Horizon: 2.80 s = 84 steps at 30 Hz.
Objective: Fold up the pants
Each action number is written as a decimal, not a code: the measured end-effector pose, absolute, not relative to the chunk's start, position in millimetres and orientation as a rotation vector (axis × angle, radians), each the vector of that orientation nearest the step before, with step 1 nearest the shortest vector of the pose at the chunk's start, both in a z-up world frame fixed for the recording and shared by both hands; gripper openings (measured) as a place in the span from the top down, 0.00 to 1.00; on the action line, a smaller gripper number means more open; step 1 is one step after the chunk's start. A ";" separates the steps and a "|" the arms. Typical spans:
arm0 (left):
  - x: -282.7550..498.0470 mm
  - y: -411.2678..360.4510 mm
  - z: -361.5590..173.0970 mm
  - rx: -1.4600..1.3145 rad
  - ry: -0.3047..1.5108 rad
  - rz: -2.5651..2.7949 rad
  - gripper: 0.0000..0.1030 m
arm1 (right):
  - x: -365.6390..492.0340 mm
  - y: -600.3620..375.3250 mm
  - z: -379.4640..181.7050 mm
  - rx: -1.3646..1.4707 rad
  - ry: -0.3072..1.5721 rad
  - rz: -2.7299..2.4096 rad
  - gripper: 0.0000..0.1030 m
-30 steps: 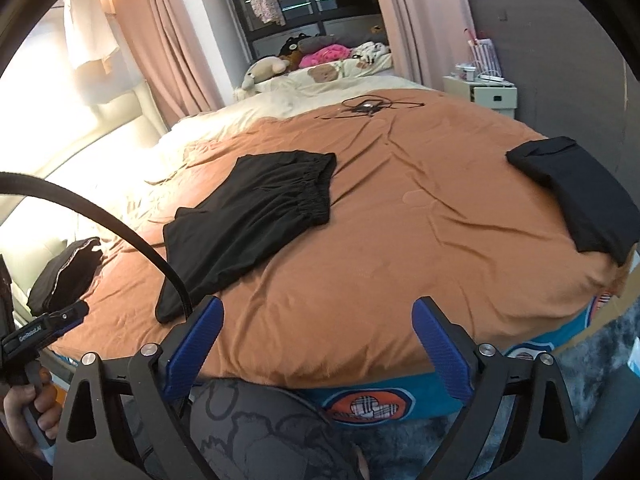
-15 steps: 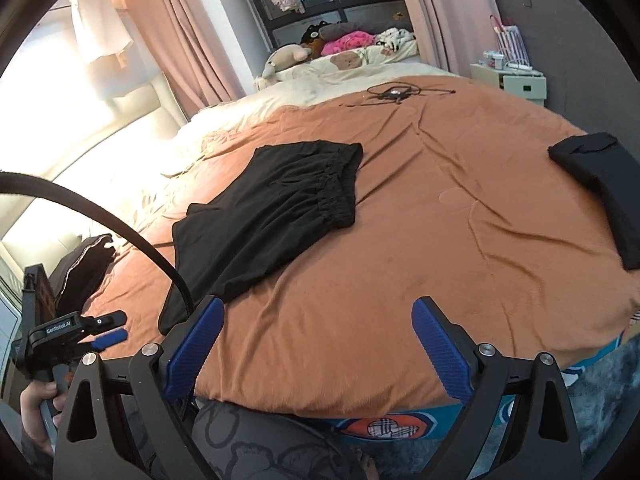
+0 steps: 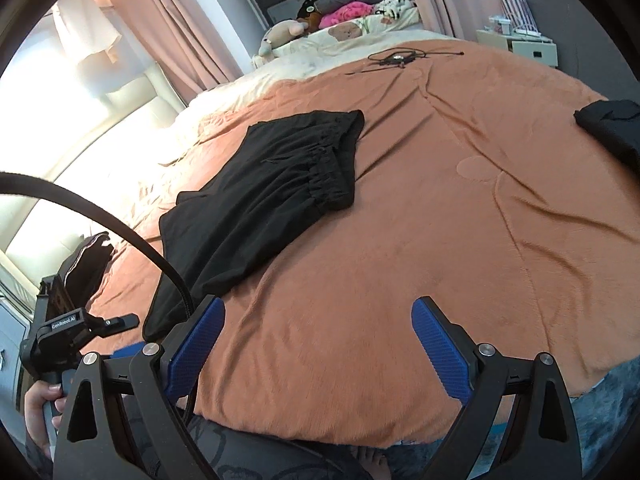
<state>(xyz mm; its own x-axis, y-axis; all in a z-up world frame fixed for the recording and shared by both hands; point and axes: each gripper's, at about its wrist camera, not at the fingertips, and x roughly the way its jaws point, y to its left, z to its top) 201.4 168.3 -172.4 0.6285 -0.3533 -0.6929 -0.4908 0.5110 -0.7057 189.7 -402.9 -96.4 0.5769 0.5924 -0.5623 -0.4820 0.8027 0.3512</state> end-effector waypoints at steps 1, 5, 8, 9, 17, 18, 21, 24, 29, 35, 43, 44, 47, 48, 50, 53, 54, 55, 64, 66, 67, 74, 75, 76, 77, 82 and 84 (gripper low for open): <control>203.4 166.8 -174.8 -1.077 0.943 0.115 0.39 | 190.3 -404.2 -97.2 0.171 0.725 0.634 0.07; 206.4 164.7 -181.2 -1.128 0.922 0.175 0.39 | 196.0 -401.9 -102.3 0.183 0.749 0.641 0.08; 208.9 165.2 -181.2 -1.135 0.890 0.219 0.39 | 201.0 -400.4 -104.6 0.190 0.765 0.649 0.08; 210.2 166.3 -181.6 -1.140 0.877 0.228 0.39 | 202.4 -399.9 -105.1 0.192 0.770 0.651 0.08; 208.7 169.3 -182.1 -1.161 0.760 0.314 0.39 | 220.3 -394.3 -108.4 0.224 0.790 0.679 0.08; 209.8 168.2 -182.6 -1.154 0.761 0.319 0.39 | 222.1 -392.7 -109.3 0.220 0.791 0.679 0.08; 209.9 166.2 -183.6 -1.137 0.754 0.357 0.54 | 231.9 -384.7 -113.0 0.199 0.806 0.673 0.08; 211.5 167.1 -187.3 -1.131 0.779 0.402 0.90 | 243.3 -374.7 -114.0 0.200 0.821 0.673 0.08; 204.3 168.7 -186.7 -1.125 0.769 0.418 0.94 | 257.5 -354.6 -114.5 0.201 0.827 0.669 0.08; 200.7 164.4 -182.3 -1.122 0.758 0.416 0.94 | 281.0 -329.9 -122.9 0.217 0.846 0.665 0.15; 200.1 164.1 -174.0 -1.097 0.731 0.440 0.94 | 309.8 -303.8 -138.9 0.225 0.890 0.654 0.20; 200.3 164.1 -174.3 -1.098 0.731 0.442 0.94 | 311.4 -301.6 -138.9 0.227 0.887 0.654 0.20; 200.3 163.6 -175.6 -1.099 0.729 0.451 0.94 | 319.1 -295.4 -139.3 0.240 0.883 0.651 0.20; 200.2 163.6 -176.0 -1.098 0.730 0.454 0.94 | 322.0 -294.1 -139.5 0.244 0.883 0.649 0.20; 200.1 163.1 -176.8 -1.098 0.730 0.462 0.94 | 328.2 -292.1 -139.9 0.256 0.878 0.645 0.20; 199.8 162.1 -176.4 -1.098 0.728 0.465 0.94 | 333.9 -290.1 -139.9 0.271 0.862 0.644 0.20; 199.5 162.2 -176.0 -1.098 0.726 0.465 0.95 | 335.1 -289.9 -139.8 0.277 0.858 0.643 0.21; 199.1 162.4 -175.5 -1.100 0.724 0.465 0.95 | 336.8 -290.5 -140.5 0.287 0.856 0.638 0.23; 189.9 161.6 -161.7 -1.093 0.682 0.448 0.96 | 349.4 -294.2 -143.2 0.341 0.905 0.602 0.72; 186.2 160.9 -153.1 -1.077 0.660 0.444 0.96 | 347.3 -299.2 -143.3 0.377 0.916 0.621 0.78; 184.2 160.1 -148.1 -1.068 0.650 0.442 0.96 | 344.2 -301.1 -142.3 0.380 0.916 0.624 0.79; 169.1 157.6 -114.8 -1.015 0.577 0.432 0.96 | 327.1 -308.2 -130.1 0.360 0.885 0.646 0.84; 166.3 158.2 -110.8 -1.009 0.566 0.433 0.96 | 324.7 -309.2 -128.9 0.360 0.884 0.650 0.84; 163.7 159.2 -107.3 -1.005 0.557 0.432 0.96 | 320.5 -309.7 -127.7 0.360 0.883 0.656 0.84; 160.1 159.8 -103.2 -1.001 0.546 0.431 0.96 | 318.2 -310.7 -126.4 0.358 0.880 0.661 0.85; 144.5 165.1 -87.1 -0.984 0.507 0.435 0.96 | 297.7 -323.2 -121.0 0.355 0.875 0.684 0.85; 139.5 164.4 -82.1 -0.983 0.498 0.435 0.96 | 288.7 -329.9 -119.7 0.363 0.877 0.689 0.85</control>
